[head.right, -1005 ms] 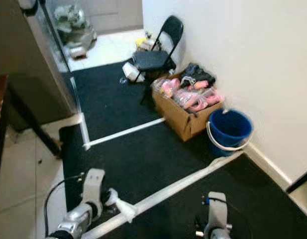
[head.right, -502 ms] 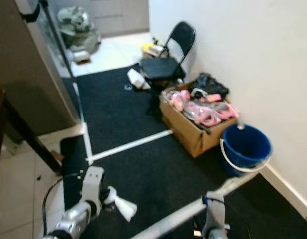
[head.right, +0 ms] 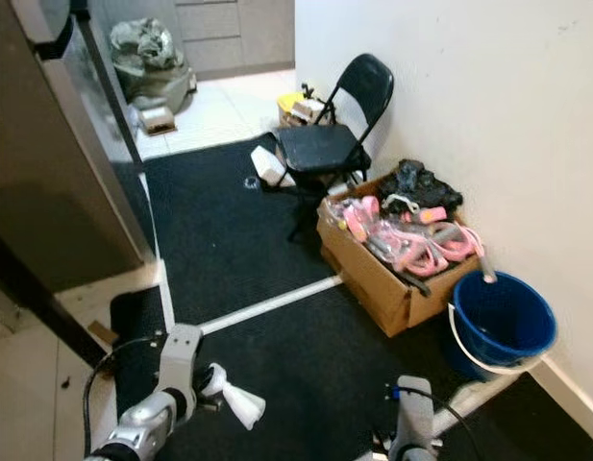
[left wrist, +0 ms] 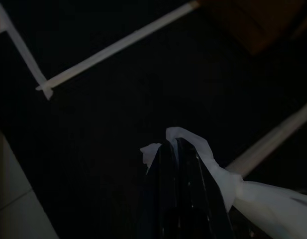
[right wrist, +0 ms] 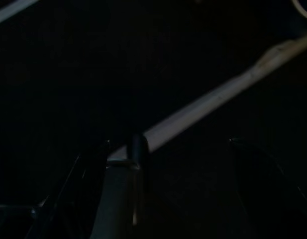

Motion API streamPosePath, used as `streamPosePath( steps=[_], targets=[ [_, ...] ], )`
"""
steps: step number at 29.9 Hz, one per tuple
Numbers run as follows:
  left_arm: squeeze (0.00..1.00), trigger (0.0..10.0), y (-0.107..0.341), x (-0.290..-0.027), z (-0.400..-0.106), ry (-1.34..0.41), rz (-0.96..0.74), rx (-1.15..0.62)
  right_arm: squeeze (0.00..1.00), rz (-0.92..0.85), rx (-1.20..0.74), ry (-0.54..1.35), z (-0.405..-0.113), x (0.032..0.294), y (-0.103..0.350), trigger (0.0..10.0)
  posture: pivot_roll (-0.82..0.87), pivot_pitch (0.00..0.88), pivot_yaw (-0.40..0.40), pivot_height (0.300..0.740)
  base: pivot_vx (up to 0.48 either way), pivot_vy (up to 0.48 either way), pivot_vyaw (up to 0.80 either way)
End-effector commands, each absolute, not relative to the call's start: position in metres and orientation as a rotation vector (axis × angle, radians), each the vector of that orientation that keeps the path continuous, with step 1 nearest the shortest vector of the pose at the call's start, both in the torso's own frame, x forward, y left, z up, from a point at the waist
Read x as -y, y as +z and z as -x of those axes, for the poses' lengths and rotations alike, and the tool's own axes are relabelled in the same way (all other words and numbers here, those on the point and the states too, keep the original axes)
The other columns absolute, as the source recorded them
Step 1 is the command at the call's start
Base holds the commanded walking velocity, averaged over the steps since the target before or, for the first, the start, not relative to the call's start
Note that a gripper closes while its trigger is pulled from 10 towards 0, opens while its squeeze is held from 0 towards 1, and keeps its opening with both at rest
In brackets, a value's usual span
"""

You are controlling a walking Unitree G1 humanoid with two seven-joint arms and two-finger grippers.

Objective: Picking trash to rubbish bin

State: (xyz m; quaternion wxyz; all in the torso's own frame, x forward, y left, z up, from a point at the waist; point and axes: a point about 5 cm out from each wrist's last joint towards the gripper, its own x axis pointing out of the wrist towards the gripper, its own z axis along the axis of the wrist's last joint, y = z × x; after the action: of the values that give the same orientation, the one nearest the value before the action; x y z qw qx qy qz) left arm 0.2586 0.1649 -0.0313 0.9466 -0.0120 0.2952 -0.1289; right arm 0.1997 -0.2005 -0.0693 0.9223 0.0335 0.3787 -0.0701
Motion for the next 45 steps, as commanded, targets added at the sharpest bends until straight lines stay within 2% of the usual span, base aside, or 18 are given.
streamPosePath(
  steps=[1,24,45],
  targets=[
    [0.00,10.0,-0.033,-0.165,-0.257,-0.263,0.020,-0.608,0.00,-0.073,-0.779,-0.152,-0.199,0.202,-0.069,10.0,0.00,0.058,0.015,0.740,0.439,0.000,0.00],
    [0.00,10.0,-0.032,-0.167,-0.258,-0.236,0.020,-0.601,0.00,-0.047,-0.779,-0.130,-0.201,0.203,-0.068,10.0,0.01,0.039,0.002,0.740,0.416,0.000,0.00],
    [0.00,10.0,-0.032,-0.175,-0.256,-0.189,-0.004,-0.596,0.00,-0.012,-0.773,-0.088,-0.206,0.199,-0.066,10.0,0.02,0.047,-0.002,0.740,0.000,0.000,0.00]
  ],
)
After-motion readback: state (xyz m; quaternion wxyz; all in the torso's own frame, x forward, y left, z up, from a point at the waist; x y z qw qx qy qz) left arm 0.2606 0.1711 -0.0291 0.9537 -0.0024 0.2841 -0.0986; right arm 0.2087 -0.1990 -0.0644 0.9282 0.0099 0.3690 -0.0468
